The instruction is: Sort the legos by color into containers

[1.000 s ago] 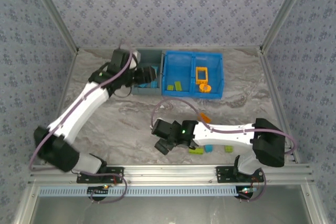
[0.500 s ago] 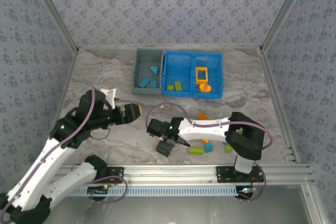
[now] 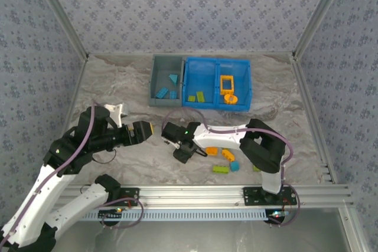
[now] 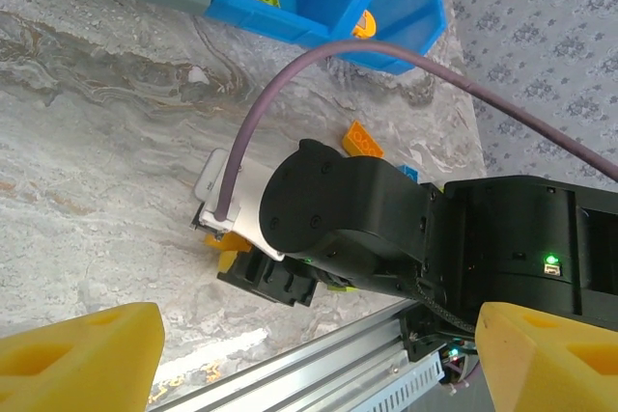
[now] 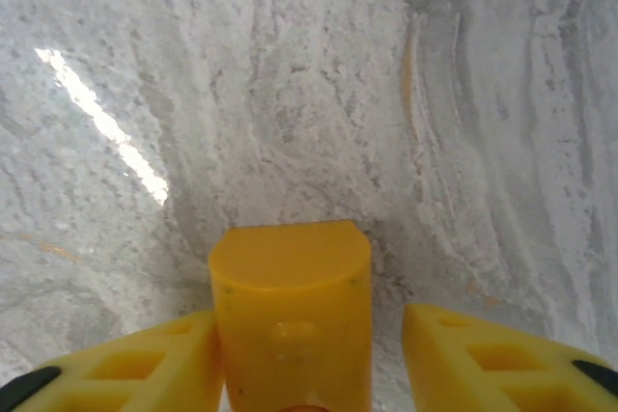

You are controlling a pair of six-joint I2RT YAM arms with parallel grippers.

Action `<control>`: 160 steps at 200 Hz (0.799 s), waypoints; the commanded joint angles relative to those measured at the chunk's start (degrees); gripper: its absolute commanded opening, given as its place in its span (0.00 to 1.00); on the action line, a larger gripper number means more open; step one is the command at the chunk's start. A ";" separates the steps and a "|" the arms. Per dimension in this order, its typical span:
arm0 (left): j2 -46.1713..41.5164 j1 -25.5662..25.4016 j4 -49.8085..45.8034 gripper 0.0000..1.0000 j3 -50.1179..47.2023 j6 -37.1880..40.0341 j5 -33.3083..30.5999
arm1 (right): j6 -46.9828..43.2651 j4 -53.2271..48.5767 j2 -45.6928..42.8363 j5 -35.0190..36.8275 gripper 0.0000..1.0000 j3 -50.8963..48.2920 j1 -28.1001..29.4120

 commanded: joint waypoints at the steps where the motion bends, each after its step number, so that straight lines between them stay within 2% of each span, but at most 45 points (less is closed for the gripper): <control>1: -0.09 -0.04 -0.91 0.84 1.49 0.94 0.88 | 1.41 0.00 1.48 -2.25 0.44 1.01 -0.51; 32: 0.19 -0.04 -0.63 0.84 1.85 1.34 1.46 | 3.01 0.92 -0.79 -1.89 0.38 -0.09 -1.01; 62: 1.19 -0.04 1.78 0.84 1.32 1.12 3.49 | 5.16 1.03 -8.63 0.05 0.35 -1.53 -2.89; 84: 2.47 -0.14 6.38 0.84 0.28 -0.43 6.23 | 7.10 -0.45 -16.97 1.69 0.35 -5.47 -6.56; 103: 4.28 -1.37 13.42 0.83 -2.31 -3.78 7.91 | 8.95 -3.38 -23.94 3.37 0.35 -6.78 -12.31; 125: 8.35 -7.28 25.64 0.83 -6.23 -8.38 6.30 | 9.54 -6.33 -29.22 3.91 0.35 -7.00 -21.95; 143: 15.19 -15.19 30.00 0.83 -4.67 -8.04 0.45 | 9.14 -7.82 -29.09 4.48 0.36 -5.14 -29.82; 160: 21.88 -21.78 31.09 0.82 -0.91 -6.07 -6.28 | 9.66 -9.26 -25.37 6.09 0.35 -0.92 -36.27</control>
